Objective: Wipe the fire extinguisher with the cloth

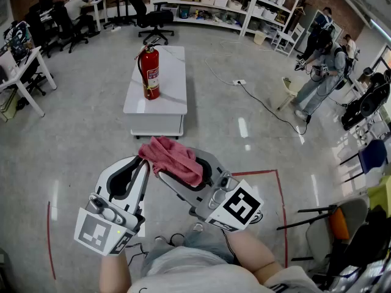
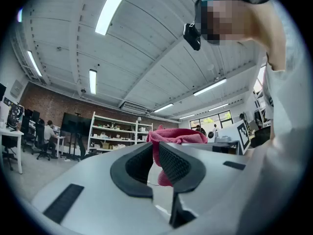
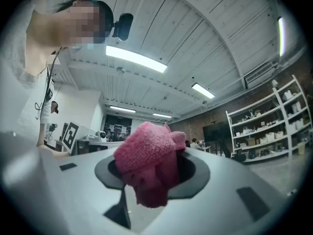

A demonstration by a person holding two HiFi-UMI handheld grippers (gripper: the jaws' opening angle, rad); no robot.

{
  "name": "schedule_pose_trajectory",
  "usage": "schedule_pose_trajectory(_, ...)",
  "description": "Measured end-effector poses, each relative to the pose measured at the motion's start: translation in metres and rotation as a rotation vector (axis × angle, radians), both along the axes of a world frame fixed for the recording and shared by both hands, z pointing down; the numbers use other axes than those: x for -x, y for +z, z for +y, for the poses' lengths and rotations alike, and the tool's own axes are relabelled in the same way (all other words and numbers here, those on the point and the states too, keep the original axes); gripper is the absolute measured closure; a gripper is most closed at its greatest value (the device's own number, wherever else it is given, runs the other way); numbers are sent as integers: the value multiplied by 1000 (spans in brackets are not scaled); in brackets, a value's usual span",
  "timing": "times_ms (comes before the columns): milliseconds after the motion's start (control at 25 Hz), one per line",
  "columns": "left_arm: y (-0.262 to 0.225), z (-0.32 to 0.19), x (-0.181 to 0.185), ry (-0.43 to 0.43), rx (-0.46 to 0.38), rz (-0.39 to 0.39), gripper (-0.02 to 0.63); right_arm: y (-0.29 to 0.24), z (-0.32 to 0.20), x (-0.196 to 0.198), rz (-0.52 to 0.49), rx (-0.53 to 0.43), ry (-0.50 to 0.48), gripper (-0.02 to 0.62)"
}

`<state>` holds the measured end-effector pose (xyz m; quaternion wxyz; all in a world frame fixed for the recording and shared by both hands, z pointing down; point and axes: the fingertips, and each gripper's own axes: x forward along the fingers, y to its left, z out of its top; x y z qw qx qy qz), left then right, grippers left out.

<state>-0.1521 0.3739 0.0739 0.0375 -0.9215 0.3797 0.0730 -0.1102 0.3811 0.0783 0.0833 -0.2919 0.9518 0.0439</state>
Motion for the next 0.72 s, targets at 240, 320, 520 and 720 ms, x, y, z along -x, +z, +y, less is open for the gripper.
schedule_pose_trajectory(240, 10, -3, -4, 1, 1, -7, 560, 9, -3, -1, 0, 4, -4, 417)
schedule_pose_trajectory(320, 15, -3, -5, 1, -1, -9, 560, 14, -3, -2, 0, 3, -6, 417)
schedule_pose_trajectory(520, 17, -10, -24, -6, -5, -20, 560, 18, -10, -20, -5, -1, -12, 418)
schedule_pose_trajectory(720, 12, -18, -64, -16, -10, -34, 560, 15, -14, -57, 1, 1, -41, 417)
